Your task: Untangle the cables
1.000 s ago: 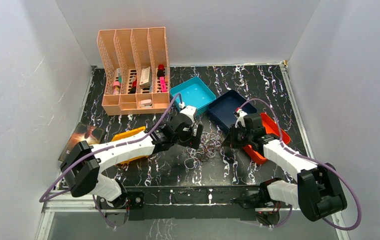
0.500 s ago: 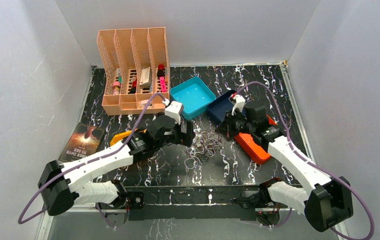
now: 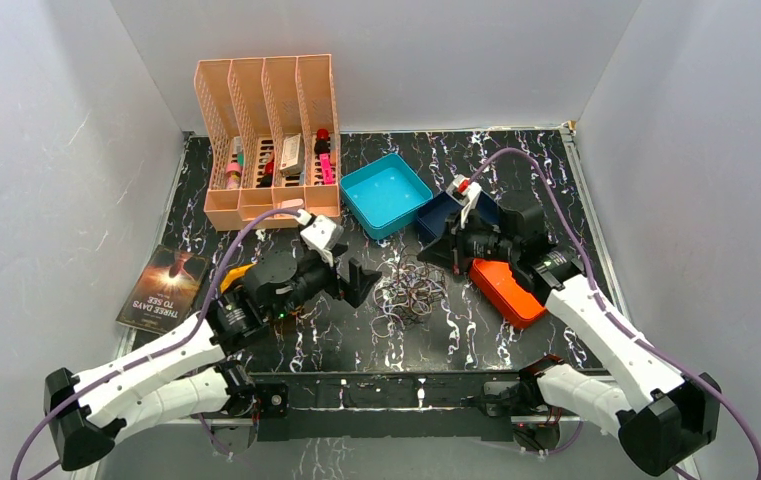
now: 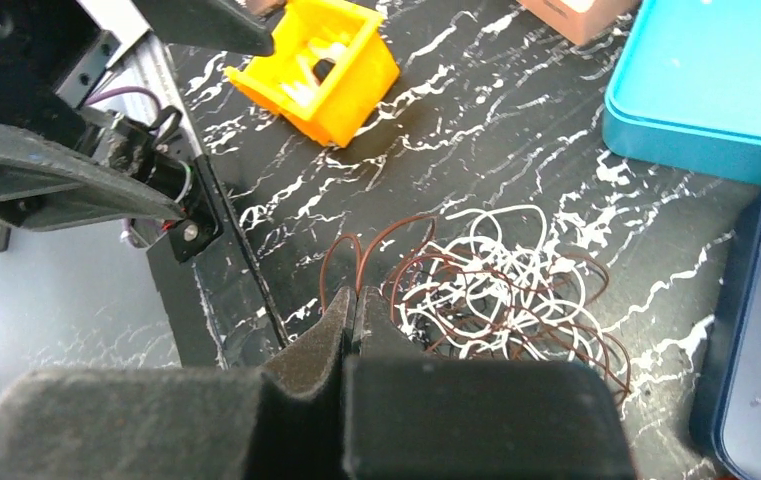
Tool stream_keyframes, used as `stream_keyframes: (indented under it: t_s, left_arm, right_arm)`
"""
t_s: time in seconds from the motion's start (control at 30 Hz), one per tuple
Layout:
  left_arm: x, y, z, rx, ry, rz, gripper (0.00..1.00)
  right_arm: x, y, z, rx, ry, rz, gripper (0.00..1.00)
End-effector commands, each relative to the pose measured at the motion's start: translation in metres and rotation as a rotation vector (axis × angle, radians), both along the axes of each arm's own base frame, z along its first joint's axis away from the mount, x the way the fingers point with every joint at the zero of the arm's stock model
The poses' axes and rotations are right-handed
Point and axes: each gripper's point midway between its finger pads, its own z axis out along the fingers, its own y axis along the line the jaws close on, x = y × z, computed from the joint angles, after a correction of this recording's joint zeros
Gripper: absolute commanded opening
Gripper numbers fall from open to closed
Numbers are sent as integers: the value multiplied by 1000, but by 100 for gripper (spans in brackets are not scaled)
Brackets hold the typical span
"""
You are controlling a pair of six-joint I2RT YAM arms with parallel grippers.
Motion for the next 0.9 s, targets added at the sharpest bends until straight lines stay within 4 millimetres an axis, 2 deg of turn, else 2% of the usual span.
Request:
stream_keyframes:
  t_s: [0.0,0.17,0.3,0.43,0.53,0.77,0.87]
  left_arm:
    - [-10,-9,14,-24,-69,-96,98]
    - [-13,-22,0,-38,-30,-142,98]
    - [-11,-39,-12,-67,-2,-173,98]
    - [-12,-57,-21,-95,13,-227,98]
    - [-5,-65,-29,-97,22,-221,98]
    - [9,-78,-24,-123,-15,-202,98]
    - [17,-82,-17,-125,-38,-186,94]
  right_arm:
    - [-9,10,59,118,-184,96,0]
    - [2,6,89,170,-228,2,0]
    - [5,7,100,193,-216,-18,0]
    - [5,5,103,204,-214,-36,0]
    - [4,5,104,210,-210,-41,0]
    - [3,4,105,219,-192,-54,0]
    - [3,4,104,222,-183,-56,0]
